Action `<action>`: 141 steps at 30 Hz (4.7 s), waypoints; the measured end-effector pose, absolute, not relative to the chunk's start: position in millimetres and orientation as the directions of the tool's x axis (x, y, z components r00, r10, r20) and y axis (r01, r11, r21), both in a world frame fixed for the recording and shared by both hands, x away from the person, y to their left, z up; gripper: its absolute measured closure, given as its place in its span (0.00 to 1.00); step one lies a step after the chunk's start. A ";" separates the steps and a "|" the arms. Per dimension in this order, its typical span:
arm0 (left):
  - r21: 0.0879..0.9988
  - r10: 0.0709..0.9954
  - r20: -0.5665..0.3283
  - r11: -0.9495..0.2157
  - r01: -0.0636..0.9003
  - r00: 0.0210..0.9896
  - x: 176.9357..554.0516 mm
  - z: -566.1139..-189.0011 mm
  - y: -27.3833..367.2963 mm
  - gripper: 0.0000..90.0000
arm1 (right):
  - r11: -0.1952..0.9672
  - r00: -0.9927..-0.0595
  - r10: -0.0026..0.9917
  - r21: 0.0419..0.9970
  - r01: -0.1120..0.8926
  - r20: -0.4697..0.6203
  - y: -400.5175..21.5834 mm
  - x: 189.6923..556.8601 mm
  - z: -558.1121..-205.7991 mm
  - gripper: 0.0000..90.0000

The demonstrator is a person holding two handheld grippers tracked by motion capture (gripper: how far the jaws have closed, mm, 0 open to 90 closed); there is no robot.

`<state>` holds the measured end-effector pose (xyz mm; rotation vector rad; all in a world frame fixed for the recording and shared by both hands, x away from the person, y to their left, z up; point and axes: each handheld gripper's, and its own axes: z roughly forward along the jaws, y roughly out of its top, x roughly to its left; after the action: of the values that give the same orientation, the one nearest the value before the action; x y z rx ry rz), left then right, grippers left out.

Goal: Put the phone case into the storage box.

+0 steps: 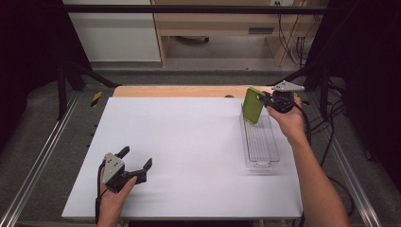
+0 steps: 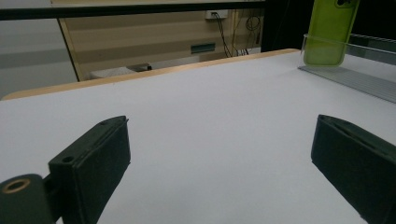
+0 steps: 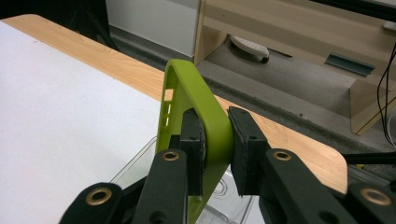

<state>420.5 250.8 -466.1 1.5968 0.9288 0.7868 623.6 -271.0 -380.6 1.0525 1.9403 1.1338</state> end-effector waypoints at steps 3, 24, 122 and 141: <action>0.978 0.879 0.024 -0.119 0.169 0.477 420.5 -466.2 250.7 0.05 | 0.308 -0.465 0.874 0.900 0.310 -0.139 -270.3 624.5 -381.3 0.86; 0.978 0.878 0.025 -0.119 0.168 0.478 420.3 -466.2 249.7 0.05 | 0.308 -0.450 0.882 0.897 0.316 -0.144 -268.5 628.9 -385.3 0.85; 0.978 0.878 0.018 -0.116 0.174 0.479 420.5 -467.3 244.5 0.05 | 0.164 -0.193 0.976 0.918 0.362 -0.098 -246.1 638.5 -388.0 0.15; 0.978 0.879 0.019 -0.114 0.172 0.476 420.8 -466.9 246.7 0.05 | 0.119 -0.214 0.976 0.913 0.390 -0.036 -237.9 620.5 -367.9 0.12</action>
<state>420.8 246.7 -466.9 1.5946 0.9335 0.7826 620.5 -237.9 -367.9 1.3396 1.7053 1.0738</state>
